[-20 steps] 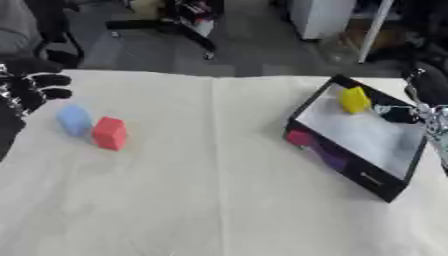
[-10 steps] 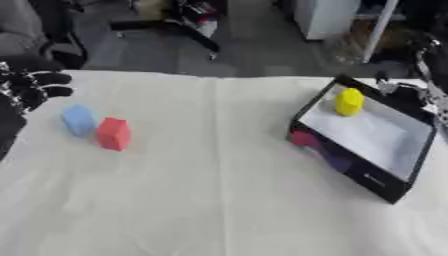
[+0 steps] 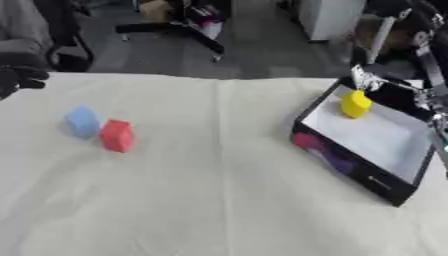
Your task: Pick up the objects with one hand, pass them to the other hand, and then place them into the box on the other side of the table.
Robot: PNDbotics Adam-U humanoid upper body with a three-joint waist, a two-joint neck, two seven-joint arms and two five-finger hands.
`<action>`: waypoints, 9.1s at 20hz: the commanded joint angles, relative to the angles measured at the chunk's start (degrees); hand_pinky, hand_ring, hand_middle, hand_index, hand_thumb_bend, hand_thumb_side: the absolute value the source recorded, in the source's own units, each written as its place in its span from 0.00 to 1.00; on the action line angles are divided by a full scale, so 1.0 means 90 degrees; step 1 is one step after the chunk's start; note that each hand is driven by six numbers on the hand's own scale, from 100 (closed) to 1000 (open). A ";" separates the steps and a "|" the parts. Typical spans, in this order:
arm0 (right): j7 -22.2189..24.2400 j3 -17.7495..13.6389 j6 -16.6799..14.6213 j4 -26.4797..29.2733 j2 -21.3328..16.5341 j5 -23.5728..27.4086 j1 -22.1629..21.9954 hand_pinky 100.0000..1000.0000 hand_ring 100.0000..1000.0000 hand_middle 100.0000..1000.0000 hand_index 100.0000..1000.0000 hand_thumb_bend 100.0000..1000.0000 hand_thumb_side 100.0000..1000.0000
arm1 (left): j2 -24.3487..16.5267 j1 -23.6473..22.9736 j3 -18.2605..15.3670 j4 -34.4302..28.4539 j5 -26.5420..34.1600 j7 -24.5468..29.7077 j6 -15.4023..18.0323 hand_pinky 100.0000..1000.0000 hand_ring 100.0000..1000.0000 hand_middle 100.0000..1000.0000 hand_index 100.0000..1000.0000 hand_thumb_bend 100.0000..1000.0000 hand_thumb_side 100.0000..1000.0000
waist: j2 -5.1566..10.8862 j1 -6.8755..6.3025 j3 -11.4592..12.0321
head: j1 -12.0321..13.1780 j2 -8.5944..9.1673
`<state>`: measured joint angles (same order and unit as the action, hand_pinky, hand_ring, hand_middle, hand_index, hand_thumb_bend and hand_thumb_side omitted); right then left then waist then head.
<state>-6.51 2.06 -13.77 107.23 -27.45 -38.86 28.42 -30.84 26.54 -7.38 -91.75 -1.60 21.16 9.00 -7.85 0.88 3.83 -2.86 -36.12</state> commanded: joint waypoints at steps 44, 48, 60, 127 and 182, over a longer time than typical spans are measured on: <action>0.0739 0.0068 -0.0394 0.0818 0.0338 0.1251 -0.0396 0.77 0.73 0.77 0.94 0.00 0.17 | -0.0016 0.2819 0.0471 0.5847 -0.6280 -0.1532 -0.1193 0.61 0.58 0.57 0.73 0.37 0.52 | -0.0090 0.0067 -0.0563 | 0.1062 0.0195; 0.0736 0.0061 -0.0381 0.0818 0.0343 0.1246 -0.0401 0.76 0.73 0.76 0.94 0.00 0.18 | -0.0004 0.2814 0.0458 0.5824 -0.6238 -0.1562 -0.1217 0.58 0.51 0.47 0.65 0.29 0.43 | -0.0089 0.0076 -0.0557 | 0.1043 0.0184; 0.0693 0.0091 -0.0222 0.0818 0.0308 0.1043 -0.0367 0.76 0.72 0.76 0.94 0.00 0.18 | -0.0333 0.2502 0.0403 0.4340 -0.5054 -0.1552 -0.1042 0.51 0.40 0.32 0.49 0.05 0.29 | -0.0054 0.0054 -0.0469 | 0.0951 0.0152; 0.3007 0.1982 -0.1266 0.0818 0.1106 0.0775 0.1394 0.86 0.82 0.84 0.93 0.21 0.26 | 0.0962 0.1864 0.2280 -0.0673 0.0509 0.3372 -0.0560 0.57 0.42 0.32 0.49 0.00 0.49 | 0.0083 0.0160 -0.0244 | 0.0331 -0.0236; 0.3128 0.1947 -0.1310 0.0818 0.1002 0.0372 0.1310 0.89 0.84 0.85 0.90 0.23 0.24 | 0.1218 0.2121 0.2297 -0.0574 0.0583 0.3373 -0.0862 0.56 0.41 0.31 0.48 0.00 0.48 | 0.0099 0.0174 -0.0266 | 0.0373 -0.0228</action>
<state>21.62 20.14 -25.62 113.74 -17.58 -35.08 39.36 -19.57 44.29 13.36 -96.05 3.51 51.27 1.25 -8.20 2.60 1.50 0.44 -38.69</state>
